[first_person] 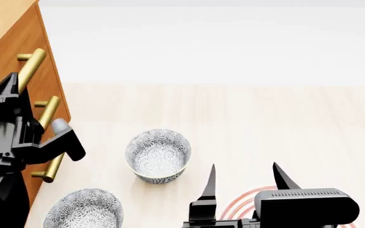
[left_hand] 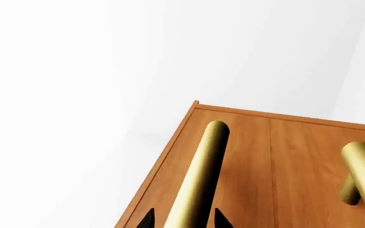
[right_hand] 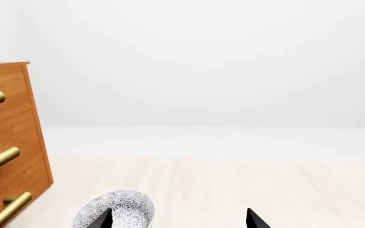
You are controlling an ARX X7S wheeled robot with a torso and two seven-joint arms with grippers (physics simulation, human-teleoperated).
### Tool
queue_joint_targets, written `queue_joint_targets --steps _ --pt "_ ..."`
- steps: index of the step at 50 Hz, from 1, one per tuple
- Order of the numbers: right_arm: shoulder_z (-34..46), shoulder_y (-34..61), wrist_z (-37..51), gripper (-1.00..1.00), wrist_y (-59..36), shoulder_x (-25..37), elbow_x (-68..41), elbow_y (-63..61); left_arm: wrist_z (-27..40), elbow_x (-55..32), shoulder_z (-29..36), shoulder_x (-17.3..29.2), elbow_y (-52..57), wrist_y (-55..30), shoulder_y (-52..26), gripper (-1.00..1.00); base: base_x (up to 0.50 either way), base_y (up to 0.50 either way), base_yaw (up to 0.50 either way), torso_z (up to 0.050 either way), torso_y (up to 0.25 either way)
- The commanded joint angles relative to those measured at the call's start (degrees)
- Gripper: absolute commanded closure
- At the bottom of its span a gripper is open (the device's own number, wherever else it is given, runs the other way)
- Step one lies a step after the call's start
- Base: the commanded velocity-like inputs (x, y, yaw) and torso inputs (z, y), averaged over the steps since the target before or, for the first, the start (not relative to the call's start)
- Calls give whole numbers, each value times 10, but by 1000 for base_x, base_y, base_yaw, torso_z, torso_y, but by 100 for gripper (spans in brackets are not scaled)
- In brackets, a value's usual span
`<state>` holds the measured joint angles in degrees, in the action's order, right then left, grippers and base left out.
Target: Open the top drawer of the cabinet.
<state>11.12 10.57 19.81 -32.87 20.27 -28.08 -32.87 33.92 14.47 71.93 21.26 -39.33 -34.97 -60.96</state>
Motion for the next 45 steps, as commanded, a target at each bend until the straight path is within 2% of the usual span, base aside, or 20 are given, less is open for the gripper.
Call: queue_joint_targets --steps 1,12,18,25,45 --pt "-13 -2 -8 -100 0 -7 2 -8 -11 14 -17 -14 -21 2 -4 100 0 0 0 0 0" --pt "-13 -6 -7 -100 3 -5 0 -11 -27 25 -16 9 65 -49 -2 100 1 0 0 0 0" --pt "-13 -8 -4 -100 2 -2 -2 -16 -42 19 -19 -15 51 -53 -21 100 0 0 0 0 0" --pt "-12 -7 -2 -100 0 -1 -3 -17 -64 31 -7 -16 123 -90 -22 100 3 0 -2 0 0" --pt "-8 -9 -6 -100 14 0 -3 -3 -84 46 18 -42 161 -112 -21 100 0 0 -1 0 1"
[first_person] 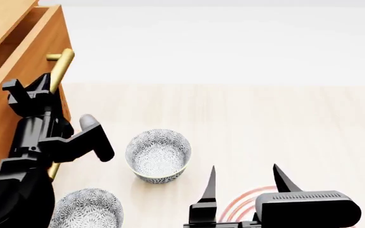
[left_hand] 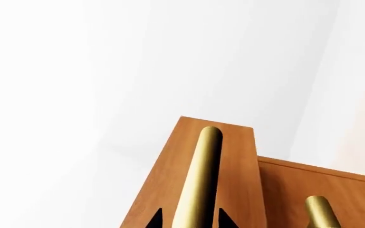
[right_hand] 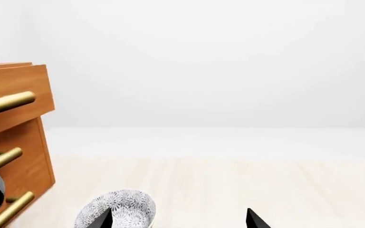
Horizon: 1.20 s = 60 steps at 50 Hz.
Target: Open the top drawer of the cabinet.
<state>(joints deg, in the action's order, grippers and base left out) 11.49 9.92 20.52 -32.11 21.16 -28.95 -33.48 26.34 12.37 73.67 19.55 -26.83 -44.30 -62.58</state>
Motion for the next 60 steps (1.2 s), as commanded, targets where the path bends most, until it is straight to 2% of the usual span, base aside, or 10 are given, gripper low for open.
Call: queue_joint_targets --steps 1,8,34,35,60 --pt "-11 -3 -13 -100 9 -9 6 5 -8 68 1 -25 40 -22 -4 100 0 0 0 0 10" --pt "-11 -5 -10 -100 6 -7 3 -3 -18 76 7 -26 77 -42 -6 100 0 0 0 0 2" --pt "-15 -6 -5 -100 7 0 -5 -6 -18 81 10 -25 64 -48 -6 100 0 0 0 0 3" --pt "-15 -6 -5 -100 6 0 -6 -7 -13 84 11 -26 59 -48 -7 -100 0 0 0 0 10" --pt "-15 -11 -2 -100 13 5 -10 -6 -21 85 12 -29 91 -53 -3 -100 0 0 0 0 0"
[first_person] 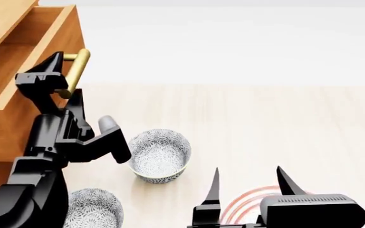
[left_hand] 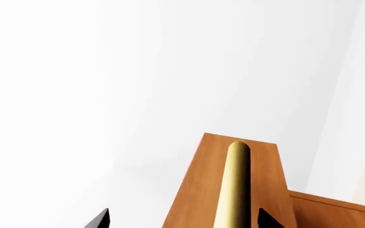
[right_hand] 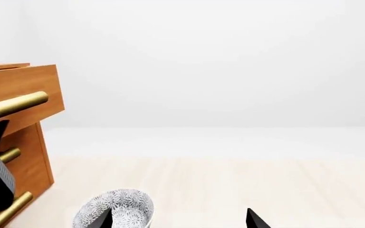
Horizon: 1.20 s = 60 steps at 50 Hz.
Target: Open the top drawer of the cabinet.
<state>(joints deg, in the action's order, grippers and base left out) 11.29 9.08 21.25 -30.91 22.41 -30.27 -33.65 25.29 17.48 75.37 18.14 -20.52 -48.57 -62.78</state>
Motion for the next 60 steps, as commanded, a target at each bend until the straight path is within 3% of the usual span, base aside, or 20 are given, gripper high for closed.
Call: queue_joint_targets --steps 1,16,29,34,42,48,53,60 --pt "-13 -3 -9 -100 2 -8 4 -4 -13 34 -4 -16 31 -11 -1 -100 0 0 0 0 0" --pt "-10 -3 -10 -100 10 -7 6 4 -42 57 22 -44 94 -53 -14 -100 0 0 0 0 0" --pt "-16 -3 -7 -100 8 -4 -2 3 -82 60 9 -28 218 -111 -13 -100 0 0 0 0 0" --pt "-19 -4 -7 -100 12 -3 -3 7 -146 68 8 -28 320 -197 -51 -100 0 0 0 0 0" --pt "-23 -5 -1 -100 5 2 -8 -4 -279 7 -69 -49 439 -293 -120 -100 0 0 0 0 0" --pt "-28 -7 2 -100 7 3 -13 -6 -367 -29 -144 -81 450 -370 -237 -100 0 0 0 0 0" --pt "-32 -8 3 -100 8 5 -17 -10 -435 -51 -220 -108 451 -414 -268 -100 0 0 0 0 0" --pt "-29 -17 5 -100 13 8 -11 -17 -609 61 -319 -143 338 -414 -290 -100 0 0 0 0 0"
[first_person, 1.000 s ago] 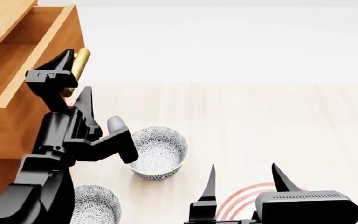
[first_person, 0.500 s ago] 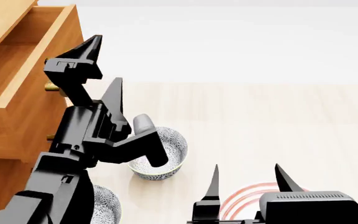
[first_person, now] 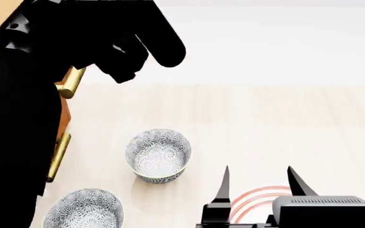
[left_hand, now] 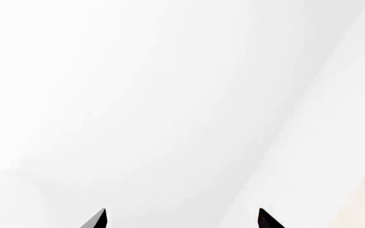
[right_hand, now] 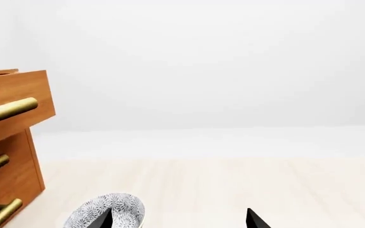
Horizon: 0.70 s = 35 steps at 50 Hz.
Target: Open the top drawer of the cabinet.
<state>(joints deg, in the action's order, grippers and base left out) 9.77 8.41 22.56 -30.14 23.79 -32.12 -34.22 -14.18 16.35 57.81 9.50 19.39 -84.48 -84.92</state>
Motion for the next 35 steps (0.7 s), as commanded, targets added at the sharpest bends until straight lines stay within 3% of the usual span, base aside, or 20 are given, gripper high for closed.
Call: queue_joint_targets --steps 1,6,8,12,15,18,23,27,29,32,35 --pt "-10 -11 -9 -100 6 -5 12 -11 -246 102 -156 -64 -89 -55 -83 -100 0 0 0 0 0" --pt "-6 -3 -5 -100 0 -6 11 -12 -304 123 -201 -74 -203 -53 -170 -100 0 0 0 0 0" --pt "-2 -3 -6 -100 2 -8 14 -10 -303 116 -238 -83 -265 -49 -200 -100 0 0 0 0 0" --pt "7 -4 -4 -100 0 -7 20 -13 -292 105 -251 -83 -358 -36 -217 -100 0 0 0 0 0" --pt "6 -3 1 -100 -7 -5 17 -21 -225 41 -310 -94 -443 -40 -248 -100 0 0 0 0 0" --pt "9 -7 -1 -100 0 -5 21 -18 -92 -71 -358 -94 -525 -23 -279 -100 0 0 0 0 0" --pt "7 -6 2 -100 -4 -3 18 -21 -46 -125 -338 -91 -583 -9 -298 -100 0 0 0 0 0" --pt "6 -5 5 -100 -5 -1 19 -24 -2 -178 -378 -94 -673 13 -329 -100 0 0 0 0 0" --pt "8 -3 5 -100 -5 -2 20 -22 29 -205 -365 -94 -716 34 -338 -100 0 0 0 0 0" --pt "16 1 6 -100 -9 -2 24 -23 65 -277 -334 -94 -724 39 -339 -100 0 0 0 0 0" --pt "14 3 9 -100 -14 1 22 -29 135 -371 -324 -94 -801 84 -358 -100 0 0 0 0 0"
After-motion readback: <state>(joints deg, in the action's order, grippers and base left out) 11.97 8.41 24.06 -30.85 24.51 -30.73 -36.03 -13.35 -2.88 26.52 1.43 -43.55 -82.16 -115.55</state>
